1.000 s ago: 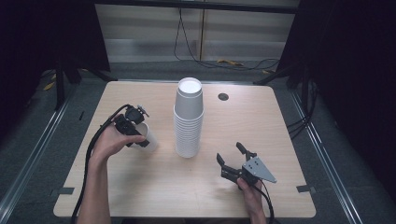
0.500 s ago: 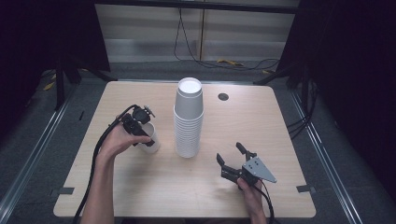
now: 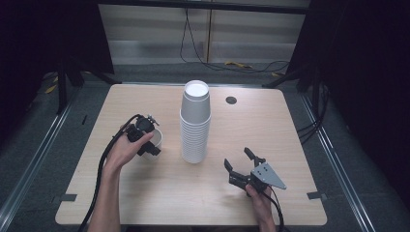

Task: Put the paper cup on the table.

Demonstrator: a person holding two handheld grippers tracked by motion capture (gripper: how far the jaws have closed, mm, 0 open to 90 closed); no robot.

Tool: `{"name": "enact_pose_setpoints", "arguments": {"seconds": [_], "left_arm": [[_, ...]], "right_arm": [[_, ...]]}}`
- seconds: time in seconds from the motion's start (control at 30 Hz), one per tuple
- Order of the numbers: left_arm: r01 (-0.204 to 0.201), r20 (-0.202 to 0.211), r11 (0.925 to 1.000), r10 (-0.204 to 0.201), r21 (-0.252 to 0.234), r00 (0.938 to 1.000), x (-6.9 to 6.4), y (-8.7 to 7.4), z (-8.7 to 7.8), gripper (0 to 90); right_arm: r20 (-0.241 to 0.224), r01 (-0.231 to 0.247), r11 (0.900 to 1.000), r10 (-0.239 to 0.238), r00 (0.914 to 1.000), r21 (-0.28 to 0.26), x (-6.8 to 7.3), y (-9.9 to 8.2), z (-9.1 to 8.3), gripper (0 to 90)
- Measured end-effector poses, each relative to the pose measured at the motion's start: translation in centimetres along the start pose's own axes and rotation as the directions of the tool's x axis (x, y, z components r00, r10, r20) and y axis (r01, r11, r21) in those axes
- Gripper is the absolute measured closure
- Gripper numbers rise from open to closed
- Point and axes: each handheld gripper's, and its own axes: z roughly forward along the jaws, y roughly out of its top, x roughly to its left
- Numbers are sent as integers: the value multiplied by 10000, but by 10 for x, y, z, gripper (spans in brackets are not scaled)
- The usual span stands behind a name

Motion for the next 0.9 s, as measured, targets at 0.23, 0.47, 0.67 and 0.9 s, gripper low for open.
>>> {"name": "enact_pose_setpoints", "arguments": {"seconds": [0.23, 0.47, 0.67, 0.9], "left_arm": [[-145, -277, 9980, 128, -609, 9995, 1, -16, 0, 109], [506, -58, 9850, -523, -1649, 9986, 2, -37, 1, 159], [756, -341, 9693, -858, -2338, 9957, -1, -53, -1, 158], [973, -475, 9414, -1188, -3229, 9918, -6, -68, -1, 159]], "right_arm": [[-23, 7, 10000, -7, 10000, 6, 0, 0, 0, 168], [-35, -5, 10000, 4, 10000, -18, 0, 0, 0, 168], [-13, -4, 10000, 4, 10000, -39, 0, 0, 0, 168], [-22, -14, 10000, 14, 10000, -36, 0, 0, 0, 168]]}}
